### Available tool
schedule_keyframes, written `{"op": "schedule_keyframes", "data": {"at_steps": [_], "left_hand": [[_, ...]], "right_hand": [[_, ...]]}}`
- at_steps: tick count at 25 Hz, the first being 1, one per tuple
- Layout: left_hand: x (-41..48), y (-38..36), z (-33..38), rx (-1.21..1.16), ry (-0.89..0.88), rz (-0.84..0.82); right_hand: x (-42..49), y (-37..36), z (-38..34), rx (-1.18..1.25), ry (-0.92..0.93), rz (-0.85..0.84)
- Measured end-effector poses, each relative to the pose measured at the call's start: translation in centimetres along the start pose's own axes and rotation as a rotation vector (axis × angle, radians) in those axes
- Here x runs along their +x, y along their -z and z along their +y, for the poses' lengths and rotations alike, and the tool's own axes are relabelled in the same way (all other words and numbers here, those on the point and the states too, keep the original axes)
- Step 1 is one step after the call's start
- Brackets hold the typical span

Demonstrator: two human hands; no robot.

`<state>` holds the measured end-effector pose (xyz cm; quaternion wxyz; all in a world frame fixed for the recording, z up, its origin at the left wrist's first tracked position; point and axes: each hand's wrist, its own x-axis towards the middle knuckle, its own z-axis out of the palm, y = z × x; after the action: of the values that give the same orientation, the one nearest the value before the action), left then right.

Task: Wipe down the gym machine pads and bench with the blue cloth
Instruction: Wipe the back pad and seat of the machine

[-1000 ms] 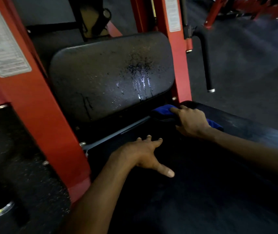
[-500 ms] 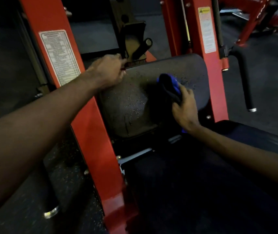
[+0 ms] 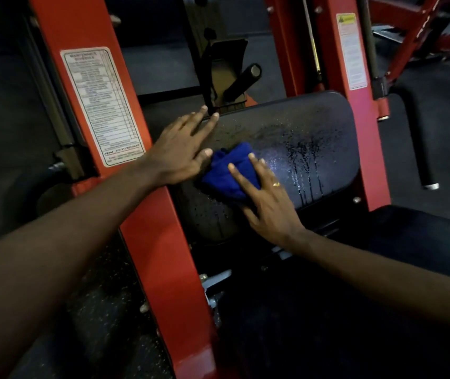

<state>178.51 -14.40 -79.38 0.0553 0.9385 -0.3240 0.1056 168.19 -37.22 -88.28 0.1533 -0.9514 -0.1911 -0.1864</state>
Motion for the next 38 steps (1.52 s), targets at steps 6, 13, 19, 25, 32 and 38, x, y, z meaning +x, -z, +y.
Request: {"op": "schedule_keyframes", "data": {"at_steps": [6,13,19,25,32,38], "left_hand": [[1.0,1.5,-0.4,-0.731,0.249,-0.036],[2.2,2.3,-0.3,-1.375,0.45,0.001],[1.6,3.1,-0.5,-1.336,0.439,-0.105],[2.4,4.3,-1.3,-1.204,0.436,-0.129],[-0.2,-0.6,-0.8,-0.047,-0.066,0.147],[-1.4,-2.6,0.1,0.365,-0.229,0.249]], "right_hand": [[4.3,1.2,1.6,0.16,-0.281,0.206],[3.0,-1.7,-6.3,0.12,0.04,0.083],[5.8,-0.8,-6.4,-0.023,0.121,0.077],[6.0,-0.8,-6.5,-0.06,0.176,0.082],[3.3,1.2,3.7,-0.03,-0.157,0.198],[8.6,2.2,2.3,0.178,-0.433,0.38]]}}
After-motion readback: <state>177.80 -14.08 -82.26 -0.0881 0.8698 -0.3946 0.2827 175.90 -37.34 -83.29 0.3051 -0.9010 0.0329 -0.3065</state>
